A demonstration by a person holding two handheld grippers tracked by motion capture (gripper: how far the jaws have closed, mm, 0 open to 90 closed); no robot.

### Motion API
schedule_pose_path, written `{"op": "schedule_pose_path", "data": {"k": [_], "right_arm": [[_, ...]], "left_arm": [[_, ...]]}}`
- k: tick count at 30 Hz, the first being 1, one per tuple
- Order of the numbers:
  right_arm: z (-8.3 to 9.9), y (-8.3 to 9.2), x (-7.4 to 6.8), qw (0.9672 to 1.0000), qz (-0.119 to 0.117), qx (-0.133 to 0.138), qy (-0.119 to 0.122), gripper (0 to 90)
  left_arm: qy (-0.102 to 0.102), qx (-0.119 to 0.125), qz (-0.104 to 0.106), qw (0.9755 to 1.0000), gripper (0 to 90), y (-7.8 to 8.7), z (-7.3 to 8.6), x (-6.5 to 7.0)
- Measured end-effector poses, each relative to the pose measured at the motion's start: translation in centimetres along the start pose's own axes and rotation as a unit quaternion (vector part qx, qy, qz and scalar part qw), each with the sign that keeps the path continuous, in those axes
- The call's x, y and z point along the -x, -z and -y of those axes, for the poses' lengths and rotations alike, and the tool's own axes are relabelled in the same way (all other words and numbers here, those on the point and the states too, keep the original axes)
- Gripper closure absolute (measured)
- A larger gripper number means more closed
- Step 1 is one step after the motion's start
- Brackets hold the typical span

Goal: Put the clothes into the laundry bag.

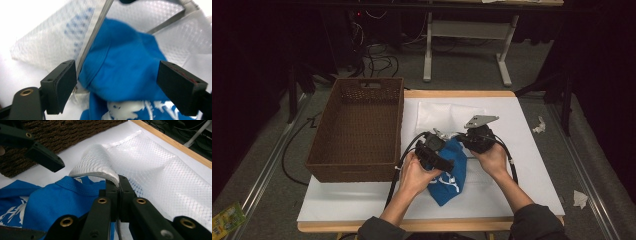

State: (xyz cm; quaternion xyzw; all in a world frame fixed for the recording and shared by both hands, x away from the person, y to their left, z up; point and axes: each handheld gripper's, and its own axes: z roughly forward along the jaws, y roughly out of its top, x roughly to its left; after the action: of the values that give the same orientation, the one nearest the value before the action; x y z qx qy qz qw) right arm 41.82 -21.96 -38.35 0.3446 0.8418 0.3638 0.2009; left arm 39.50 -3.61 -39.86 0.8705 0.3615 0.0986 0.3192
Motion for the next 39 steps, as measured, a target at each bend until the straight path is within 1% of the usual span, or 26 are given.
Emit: {"op": "schedule_pose_path", "data": {"k": [1,4,8,13,15,17,18,19,20,21,23,24,26,28,30,32,36,37,39], "right_arm": [[0.0,0.0,0.0,1.0,0.0,0.0,0.0,89.5],[0.0,0.0,0.1,1.0,0.0,0.001,0.0,89.5],[0.0,0.1,0.2,1.0,0.001,0.0,0.001,89.5],[0.0,-0.1,0.0,1.0,0.0,0.0,0.0,89.5],[0.0,-0.2,-0.1,1.0,0.0,-0.002,-0.002,89.5],[0.0,-0.3,-0.1,1.0,0.001,-0.002,-0.001,89.5],[0.0,-0.3,-0.1,1.0,0.0,-0.002,-0.002,89.5],[0.0,-0.3,-0.1,1.0,-0.001,-0.003,-0.003,89.5],[0.0,-0.3,-0.1,1.0,-0.001,-0.003,-0.001,89.5],[0.0,-0.2,-0.1,1.0,-0.001,-0.005,0.001,89.5],[0.0,-0.3,-0.1,1.0,-0.001,-0.004,-0.001,89.5],[0.0,-0.3,-0.1,1.0,-0.002,-0.005,0.0,89.5],[0.0,-0.4,-0.1,1.0,-0.002,-0.006,0.001,89.5],[0.0,-0.3,-0.1,1.0,-0.002,-0.008,0.003,89.5],[0.0,-0.4,-0.1,1.0,-0.002,-0.007,0.001,89.5],[0.0,-0.4,-0.2,0.9999,-0.002,-0.01,0.002,89.5],[0.0,-0.5,-0.2,1.0,-0.002,-0.01,0.002,89.5],[0.0,-0.5,-0.2,0.9999,-0.002,-0.01,0.002,89.5],[0.0,-0.5,-0.1,1.0,-0.001,-0.008,0.002,89.5]], "left_arm": [[0.003,0.001,-0.001,1.0,16.6,0.0,0.2,0.0],[0.012,0.0,0.008,0.9999,15.5,0.1,0.9,-0.1],[0.014,0.0,0.019,0.9997,13.7,0.3,2.0,0.2],[0.018,-0.013,0.017,0.9996,10.0,-0.7,3.2,0.5],[0.021,-0.017,0.02,0.9994,9.0,-1.1,3.5,0.7],[0.016,-0.02,0.026,0.9993,6.9,-1.6,3.7,1.0],[0.011,-0.026,0.035,0.999,4.7,-1.9,3.8,1.1],[0.011,-0.032,0.038,0.9987,4.2,-2.3,4.0,1.2],[0.006,-0.04,0.034,0.9986,4.2,-2.7,4.1,1.4],[0.0,-0.047,0.024,0.9986,4.9,-3.1,4.3,1.6],[-0.006,-0.06,0.006,0.9982,8.2,-3.7,4.5,1.9],[-0.008,-0.063,0.001,0.998,10.2,-3.9,4.6,2.0],[-0.006,-0.059,0.001,0.9982,11.6,-4.0,4.6,2.0],[-0.005,-0.058,-0.005,0.9983,16.8,-3.9,4.7,2.1],[-0.009,-0.054,-0.007,0.9984,23.4,-3.8,4.7,2.2],[-0.011,-0.052,-0.002,0.9986,29.2,-3.7,4.7,2.3],[-0.019,-0.042,0.001,0.9989,38.3,-3.1,4.7,2.3],[-0.017,-0.037,0.004,0.9991,40.7,-2.9,4.7,2.2],[-0.02,-0.029,0.006,0.9994,46.7,-2.5,4.7,2.3]]}}
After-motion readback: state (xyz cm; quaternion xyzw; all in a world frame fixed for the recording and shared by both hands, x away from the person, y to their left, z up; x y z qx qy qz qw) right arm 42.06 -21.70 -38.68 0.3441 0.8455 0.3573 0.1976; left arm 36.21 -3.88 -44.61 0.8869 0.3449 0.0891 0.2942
